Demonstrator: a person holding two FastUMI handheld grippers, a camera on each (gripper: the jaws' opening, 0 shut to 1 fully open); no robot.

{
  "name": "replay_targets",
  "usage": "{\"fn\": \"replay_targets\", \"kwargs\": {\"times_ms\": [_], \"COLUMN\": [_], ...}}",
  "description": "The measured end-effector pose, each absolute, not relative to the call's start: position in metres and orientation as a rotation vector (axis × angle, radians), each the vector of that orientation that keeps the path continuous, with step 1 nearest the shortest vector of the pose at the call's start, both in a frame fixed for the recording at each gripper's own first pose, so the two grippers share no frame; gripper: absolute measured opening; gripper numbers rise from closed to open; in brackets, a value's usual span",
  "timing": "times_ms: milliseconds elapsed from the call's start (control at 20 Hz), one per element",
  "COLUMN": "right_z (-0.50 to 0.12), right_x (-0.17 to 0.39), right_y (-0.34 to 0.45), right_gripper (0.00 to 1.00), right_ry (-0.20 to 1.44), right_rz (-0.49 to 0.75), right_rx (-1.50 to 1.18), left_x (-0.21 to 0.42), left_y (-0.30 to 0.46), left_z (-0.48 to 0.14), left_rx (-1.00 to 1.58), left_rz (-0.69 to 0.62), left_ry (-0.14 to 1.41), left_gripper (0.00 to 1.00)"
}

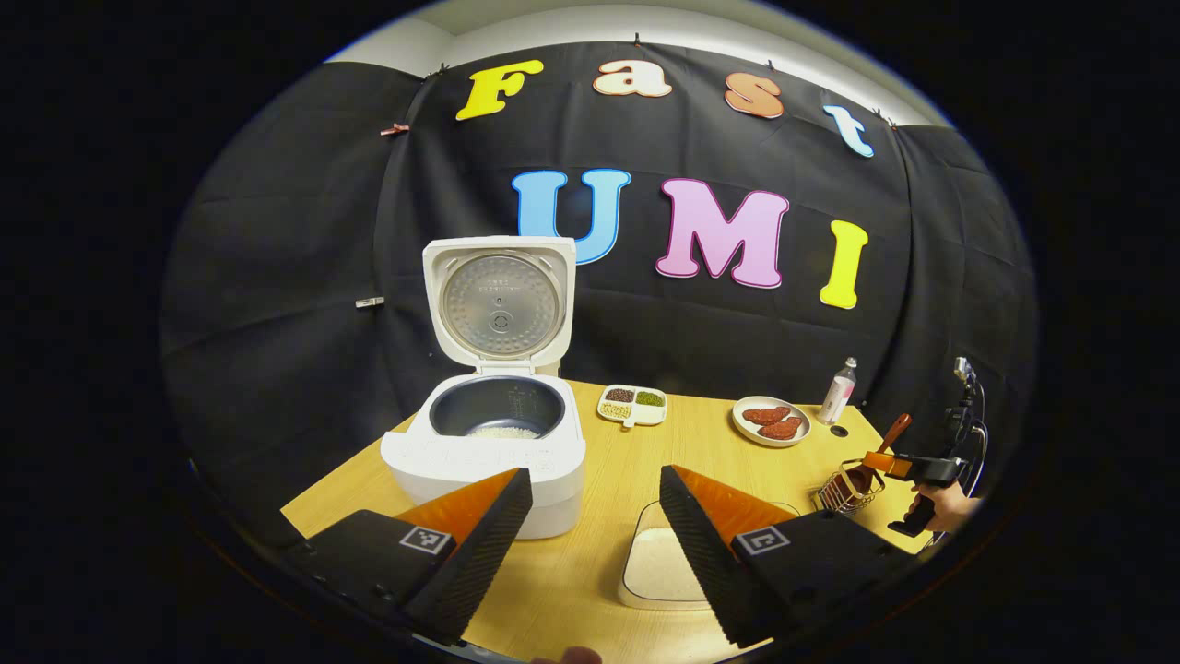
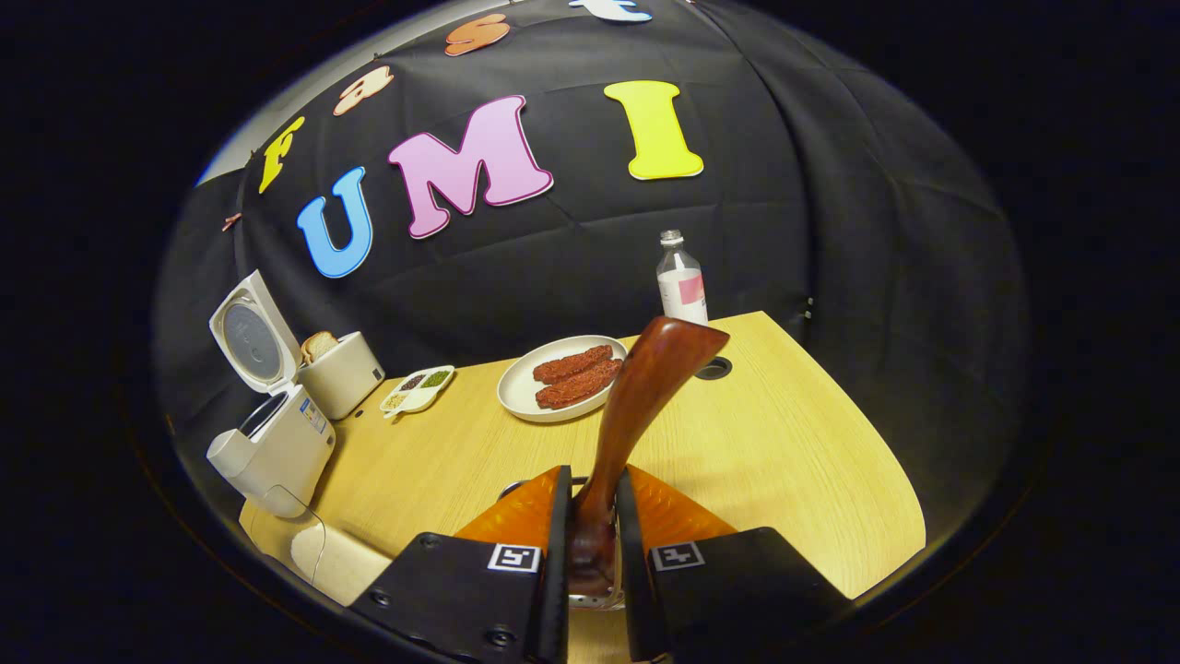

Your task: Close the left gripper, press the button to open the rice cooker; take a wooden spoon from the chopstick holder with the right hand, scoop a spoonful of rice and pour it into the rice cooker, then put the wooden spoon back into the chopstick holder.

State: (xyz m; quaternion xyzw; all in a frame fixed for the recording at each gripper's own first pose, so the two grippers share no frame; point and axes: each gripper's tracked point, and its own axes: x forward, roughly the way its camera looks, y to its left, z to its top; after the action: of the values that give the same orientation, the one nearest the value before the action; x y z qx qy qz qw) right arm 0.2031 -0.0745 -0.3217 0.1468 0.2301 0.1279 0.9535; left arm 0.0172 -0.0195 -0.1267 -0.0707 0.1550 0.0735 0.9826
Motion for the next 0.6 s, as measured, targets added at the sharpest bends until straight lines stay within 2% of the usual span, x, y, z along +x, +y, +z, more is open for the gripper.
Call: {"fn": "replay_targets", "kwargs": {"times_ms": [150,250,300,600], "right_z": [-0.317,-0.316,-0.307,-0.251], "right_x": [0.201,0.2,0.199,0.203], "right_y": [-0.072,-0.071,-0.073,-0.078], "right_gripper": [0.16,0.16,0.13,0.13], "right_ry": [0.461,0.473,0.46,0.386], "right_rz": [0.293,0.292,0.286,0.287], "right_rx": [0.336,0.341,0.349,0.309], "left_x": [0.018,0.018,0.018,0.013], "left_y": [-0.019,-0.021,-0.02,-0.012], "left_z": [-0.126,-0.122,-0.121,-0.11], "left_rx": [-0.136,-0.134,-0.131,-0.121], "left_rz": [0.155,0.152,0.151,0.135], "left_ry": [0.31,0.307,0.307,0.294], "left_gripper": [0.96,0.96,0.96,0.96]}}
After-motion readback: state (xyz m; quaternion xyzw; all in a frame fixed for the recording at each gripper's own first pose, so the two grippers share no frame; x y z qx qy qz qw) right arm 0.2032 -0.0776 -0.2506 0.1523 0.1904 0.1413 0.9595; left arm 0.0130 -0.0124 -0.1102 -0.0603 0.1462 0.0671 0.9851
